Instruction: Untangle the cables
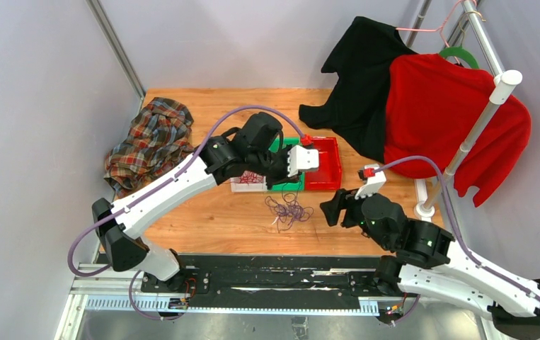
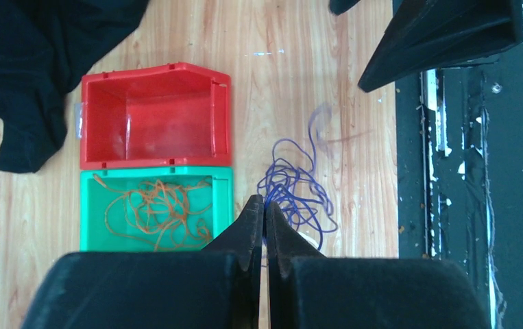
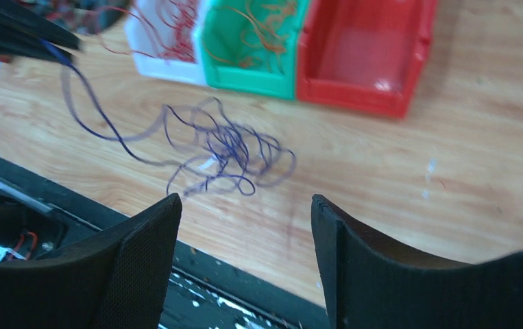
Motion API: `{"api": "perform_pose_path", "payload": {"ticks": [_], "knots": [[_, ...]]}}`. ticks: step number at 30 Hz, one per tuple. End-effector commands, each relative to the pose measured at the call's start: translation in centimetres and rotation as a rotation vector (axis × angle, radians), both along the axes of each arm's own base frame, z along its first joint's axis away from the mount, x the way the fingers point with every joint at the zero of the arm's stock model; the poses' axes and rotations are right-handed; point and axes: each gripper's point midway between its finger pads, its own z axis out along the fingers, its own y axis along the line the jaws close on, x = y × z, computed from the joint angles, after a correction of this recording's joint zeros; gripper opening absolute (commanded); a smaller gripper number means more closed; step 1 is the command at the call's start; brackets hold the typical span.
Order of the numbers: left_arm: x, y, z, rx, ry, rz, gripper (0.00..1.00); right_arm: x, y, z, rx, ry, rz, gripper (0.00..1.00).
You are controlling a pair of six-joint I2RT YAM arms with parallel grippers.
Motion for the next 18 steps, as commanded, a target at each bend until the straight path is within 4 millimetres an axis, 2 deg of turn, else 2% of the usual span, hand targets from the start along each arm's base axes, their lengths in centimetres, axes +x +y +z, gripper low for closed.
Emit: {"api": "perform_pose_path", "payload": {"ticks": [1,4,8,15,18], "knots": [[-0.8,1.2,-0.5,0.048,0.035,0.012,0.01,1.3,4.6,3.7,0.060,-0.192,0.186,0.70],[-1.3,1.3,1.0,0.024,0.035,0.014,0.01,1.7,7.2,5.1,0.126,-0.278,0.259,0.70],[-2.0,1.4,2.7,-0.003,0.019,0.005,0.01,2.2,9.8,5.3,0.156,-0.318,0.314,0.70],[-2.9,1.5,5.4,-0.042,0.005,-0.028,0.01,4.1,12.1,4.5,0.148,-0.349,0.291,0.70],[-3.5,1.4,7.8,-0.085,0.005,-0.050,0.01,5.4,12.6,3.4,0.120,-0.348,0.247,0.70]]}}
